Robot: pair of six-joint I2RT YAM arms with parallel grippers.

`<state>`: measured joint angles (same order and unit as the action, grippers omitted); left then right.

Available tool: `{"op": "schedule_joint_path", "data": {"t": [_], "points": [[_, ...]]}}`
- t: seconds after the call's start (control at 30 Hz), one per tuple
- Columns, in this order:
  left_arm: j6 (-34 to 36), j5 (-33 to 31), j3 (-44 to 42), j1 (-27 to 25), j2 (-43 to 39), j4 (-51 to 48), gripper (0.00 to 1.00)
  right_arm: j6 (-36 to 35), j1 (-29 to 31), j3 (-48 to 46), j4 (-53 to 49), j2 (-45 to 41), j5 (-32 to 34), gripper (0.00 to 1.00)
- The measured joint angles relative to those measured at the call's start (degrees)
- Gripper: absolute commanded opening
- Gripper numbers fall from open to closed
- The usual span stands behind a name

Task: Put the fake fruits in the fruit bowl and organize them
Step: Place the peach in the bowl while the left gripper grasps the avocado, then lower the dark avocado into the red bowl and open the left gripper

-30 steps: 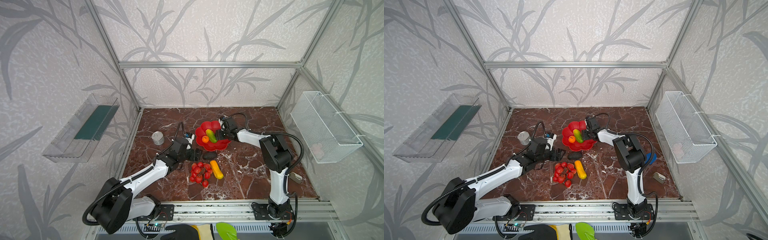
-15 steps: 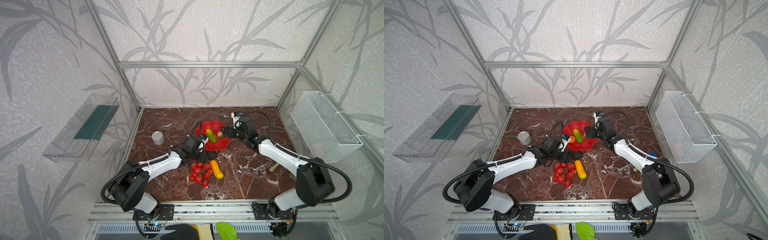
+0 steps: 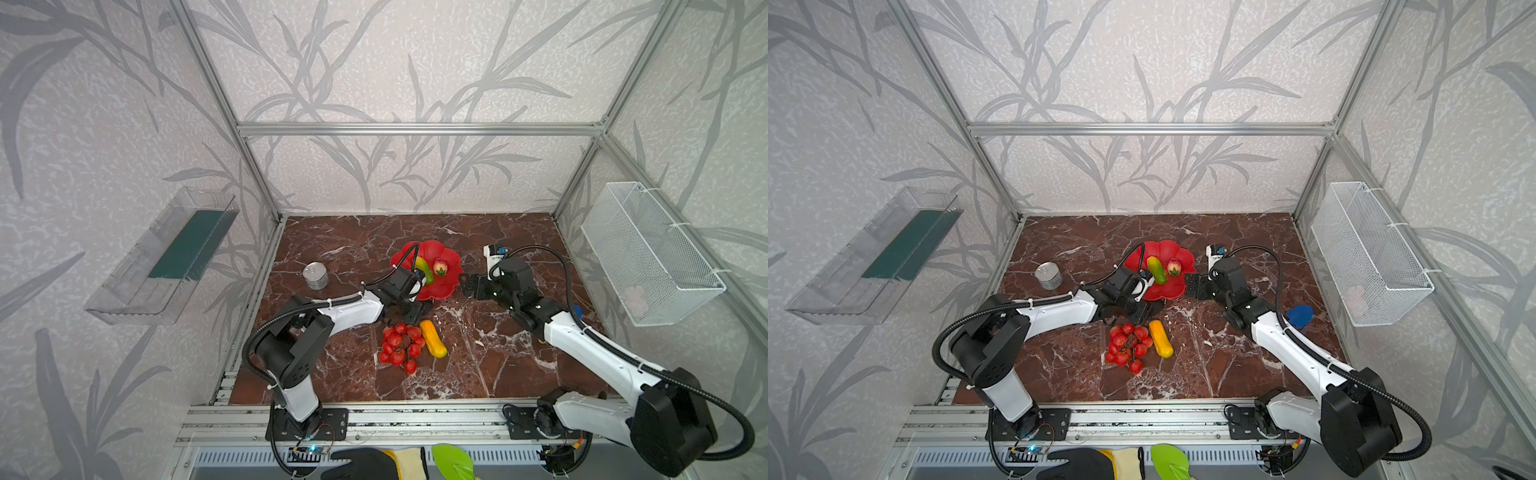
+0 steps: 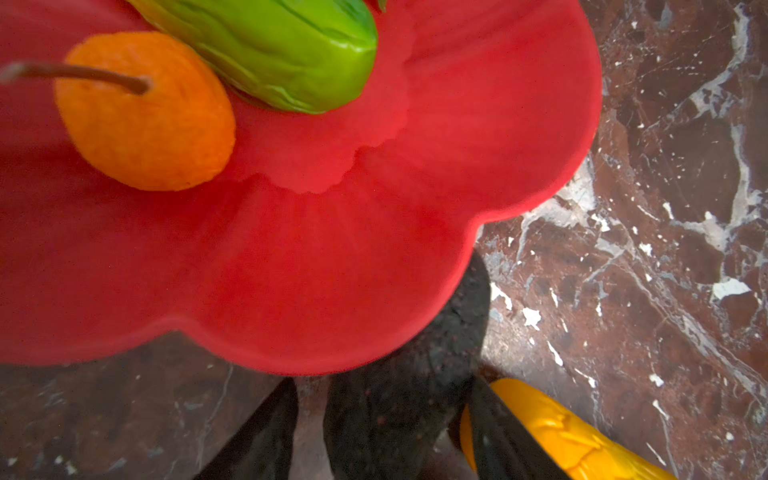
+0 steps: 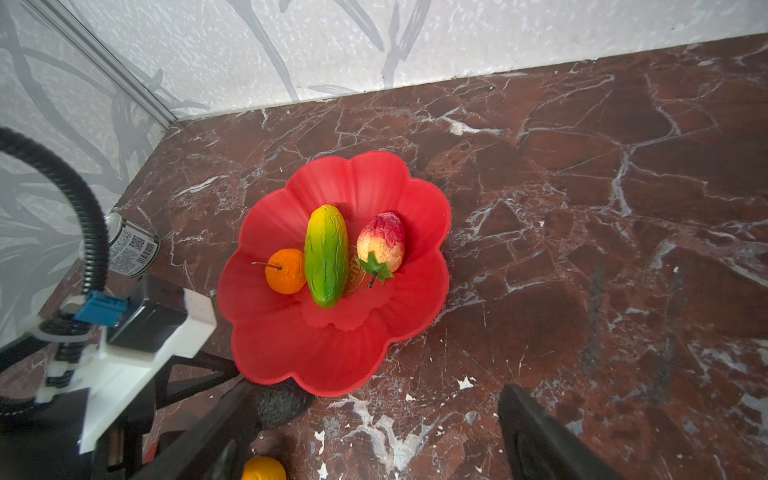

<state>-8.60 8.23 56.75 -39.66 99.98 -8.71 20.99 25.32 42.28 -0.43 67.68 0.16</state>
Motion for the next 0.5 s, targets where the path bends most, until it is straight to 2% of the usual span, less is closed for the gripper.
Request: {"op": "schedule_joint_path", "data": {"t": [0.1, 0.3, 0.5], "points": [[0.35, 0.33, 0.04, -0.07, 0.66, -0.15, 0.42, 0.35, -0.13, -0.42, -0.02, -0.35, 0.37, 0.92], [1.25, 1.97, -1.36, -0.04, -0.26, 0.92, 0.37, 0.66, -0.15, -0.48, 0.0, -0.33, 0.46, 0.92], [2.34, 4.94, -4.96, -0.04, -5.27, -0.04, 0.32, 0.74, -0.15, -0.48, 0.13, 0.15, 0.44, 0.92]]}}
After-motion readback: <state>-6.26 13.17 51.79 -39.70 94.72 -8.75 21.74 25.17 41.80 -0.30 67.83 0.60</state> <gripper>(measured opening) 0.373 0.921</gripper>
